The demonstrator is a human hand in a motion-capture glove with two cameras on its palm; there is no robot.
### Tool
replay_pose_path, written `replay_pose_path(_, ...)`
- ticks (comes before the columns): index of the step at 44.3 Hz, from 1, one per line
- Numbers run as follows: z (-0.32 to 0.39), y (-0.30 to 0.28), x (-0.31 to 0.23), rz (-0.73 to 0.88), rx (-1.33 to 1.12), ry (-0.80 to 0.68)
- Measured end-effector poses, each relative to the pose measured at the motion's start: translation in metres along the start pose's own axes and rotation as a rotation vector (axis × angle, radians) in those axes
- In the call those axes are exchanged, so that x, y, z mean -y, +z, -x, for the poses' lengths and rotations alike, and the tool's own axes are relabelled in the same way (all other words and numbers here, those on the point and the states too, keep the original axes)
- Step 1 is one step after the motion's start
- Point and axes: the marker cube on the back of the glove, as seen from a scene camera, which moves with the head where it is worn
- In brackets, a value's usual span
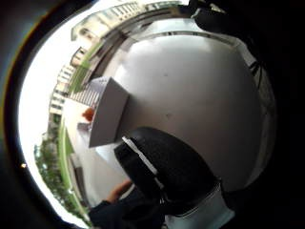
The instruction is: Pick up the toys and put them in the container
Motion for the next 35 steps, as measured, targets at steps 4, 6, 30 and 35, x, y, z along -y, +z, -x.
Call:
replay_pose_path(4, -0.037, 0.016, -0.015, 0.028, -0.005, 0.04)
replay_pose_path(6, -0.053, 0.023, -0.024, 0.035, -0.006, 0.065)
replay_pose_path(30, -0.17, 0.099, -0.107, 0.072, -0.019, 0.231)
replay_pose_path(35, -0.178, 0.109, -0.116, 0.099, 0.002, 0.227)
